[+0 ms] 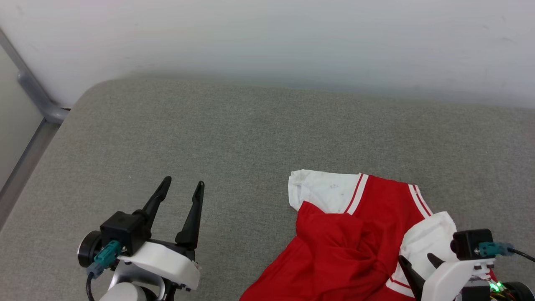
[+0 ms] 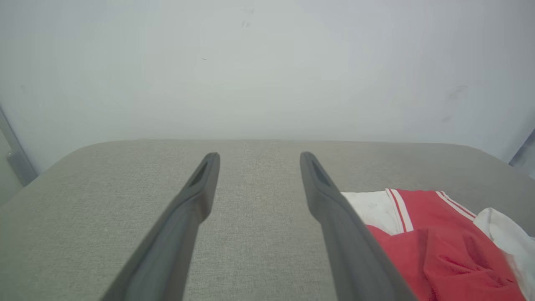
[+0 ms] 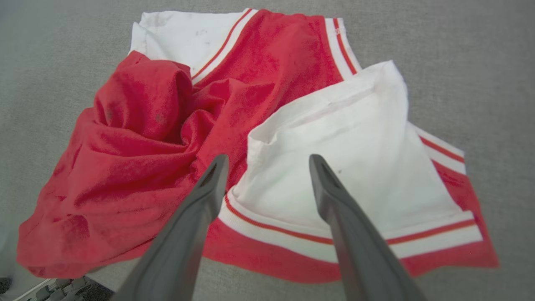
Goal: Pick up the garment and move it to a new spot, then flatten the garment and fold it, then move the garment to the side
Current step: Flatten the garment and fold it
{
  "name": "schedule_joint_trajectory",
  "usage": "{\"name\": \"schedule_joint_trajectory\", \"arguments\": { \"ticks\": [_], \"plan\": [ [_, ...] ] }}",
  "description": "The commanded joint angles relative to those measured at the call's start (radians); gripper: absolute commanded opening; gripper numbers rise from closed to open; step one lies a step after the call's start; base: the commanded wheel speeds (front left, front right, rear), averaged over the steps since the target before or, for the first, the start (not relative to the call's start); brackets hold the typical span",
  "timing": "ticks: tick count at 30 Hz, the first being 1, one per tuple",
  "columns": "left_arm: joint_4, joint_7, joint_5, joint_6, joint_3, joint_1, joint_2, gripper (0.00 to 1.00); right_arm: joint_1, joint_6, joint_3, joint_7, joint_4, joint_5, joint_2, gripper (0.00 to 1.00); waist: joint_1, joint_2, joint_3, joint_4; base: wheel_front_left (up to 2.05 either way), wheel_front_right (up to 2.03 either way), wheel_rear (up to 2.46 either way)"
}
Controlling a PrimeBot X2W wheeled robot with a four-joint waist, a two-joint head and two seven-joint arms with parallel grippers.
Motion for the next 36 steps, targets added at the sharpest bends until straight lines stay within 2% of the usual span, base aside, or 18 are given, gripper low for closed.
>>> {"name": "schedule_joint_trajectory", "arguments": {
  "ticks": [1, 8, 9, 10, 11, 16, 20, 23, 28, 32, 36],
  "plan": [
    [-0.008, -0.007, 0.004, 0.004, 0.011, -0.009, 0.002, 1.0, -0.024, -0.001, 0.01, 0.016, 0.009, -0.002, -0.007, 1.0, -0.0001, 0.0, 0.012, 0.011, 0.0, 0.0, 0.0],
    [-0.018, -0.015, 0.005, 0.009, 0.015, -0.01, 0.004, 1.0, -0.084, -0.001, 0.012, 0.108, 0.085, -0.008, -0.017, 1.0, -0.0001, 0.0, 0.024, 0.034, 0.0, 0.0, 0.0],
    [-0.019, -0.015, 0.004, 0.011, 0.015, -0.008, 0.003, 1.0, -0.085, -0.001, 0.007, 0.115, 0.088, -0.004, -0.016, 0.82, -0.0001, 0.0, 0.025, 0.035, 0.0, 0.0, 0.0],
    [-0.019, -0.016, 0.004, 0.013, 0.016, -0.005, 0.002, 1.0, -0.085, -0.001, 0.005, 0.12, 0.092, -0.002, -0.015, 0.31, -0.0001, 0.0, 0.026, 0.034, 0.0, 0.0, 0.0],
    [-0.019, -0.017, 0.002, 0.012, 0.016, -0.002, 0.001, 1.0, -0.086, -0.001, 0.005, 0.124, 0.093, -0.001, -0.015, 0.0, -0.0001, 0.0, 0.025, 0.032, 0.0, 0.0, 0.0],
    [-0.015, -0.019, -0.003, 0.016, 0.021, 0.013, 0.003, 1.0, -0.099, -0.001, -0.014, 0.089, 0.058, 0.003, -0.015, 0.0, -0.0001, 0.0, 0.024, 0.011, 0.0, 0.0, 0.0],
    [-0.016, -0.019, -0.005, 0.018, 0.023, 0.014, 0.01, 1.0, -0.106, -0.001, -0.061, 0.018, -0.001, -0.021, -0.014, 0.0, -0.0001, 0.0, 0.025, -0.011, 0.0, 0.0, 0.0],
    [-0.015, -0.017, -0.006, 0.021, 0.023, 0.017, 0.013, 1.0, -0.1, -0.001, -0.129, -0.034, -0.042, -0.038, -0.009, 0.0, -0.0001, 0.0, 0.024, -0.03, 0.0, 0.0, 0.0],
    [-0.017, -0.01, -0.01, 0.021, 0.018, 0.02, 0.012, 1.0, -0.046, -0.001, -0.299, -0.095, -0.075, -0.037, 0.001, 0.0, -0.0001, 0.0, 0.019, -0.051, 0.0, 0.0, 0.0],
    [-0.014, -0.006, -0.014, 0.026, 0.017, 0.023, 0.013, 1.0, 0.007, -0.001, -0.449, -0.142, 0.027, 0.083, 0.002, 0.0, -0.0001, 0.0, 0.016, -0.062, 0.0, 0.0, 0.0],
    [-0.012, -0.004, -0.02, 0.028, 0.018, 0.027, 0.017, 1.0, 0.024, -0.001, -0.496, -0.213, 0.183, 0.153, 0.001, 0.0, -0.0001, 0.0, 0.019, -0.072, 0.0, 0.0, 0.0]
  ]
}}
